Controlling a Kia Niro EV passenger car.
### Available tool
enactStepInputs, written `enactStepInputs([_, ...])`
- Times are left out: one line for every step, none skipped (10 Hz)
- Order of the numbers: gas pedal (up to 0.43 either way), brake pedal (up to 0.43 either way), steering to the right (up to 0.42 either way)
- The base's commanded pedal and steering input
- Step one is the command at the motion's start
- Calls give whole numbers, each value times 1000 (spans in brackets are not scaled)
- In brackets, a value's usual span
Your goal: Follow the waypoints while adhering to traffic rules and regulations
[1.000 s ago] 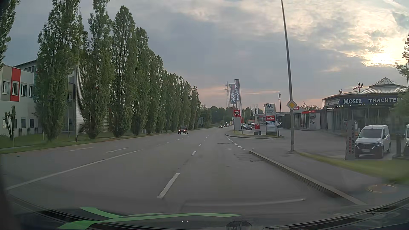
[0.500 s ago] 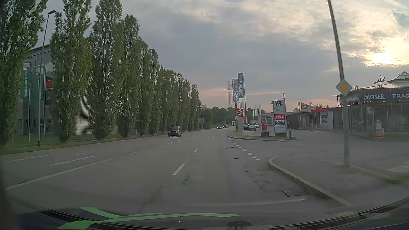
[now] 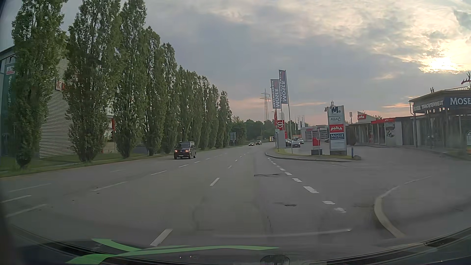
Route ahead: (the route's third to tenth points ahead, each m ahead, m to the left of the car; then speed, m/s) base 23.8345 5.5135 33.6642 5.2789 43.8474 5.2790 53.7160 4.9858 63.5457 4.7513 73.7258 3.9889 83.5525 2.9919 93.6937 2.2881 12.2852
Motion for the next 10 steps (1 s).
enactStepInputs([20, 0, -9])
enactStepInputs([20, 0, -8])
enactStepInputs([20, 0, -8])
enactStepInputs([20, 0, -8])
enactStepInputs([20, 0, -8])
enactStepInputs([20, 0, -8])
enactStepInputs([28, 0, -7])
enactStepInputs([28, 0, -7])
enactStepInputs([28, 0, -7])
enactStepInputs([28, 0, -6])
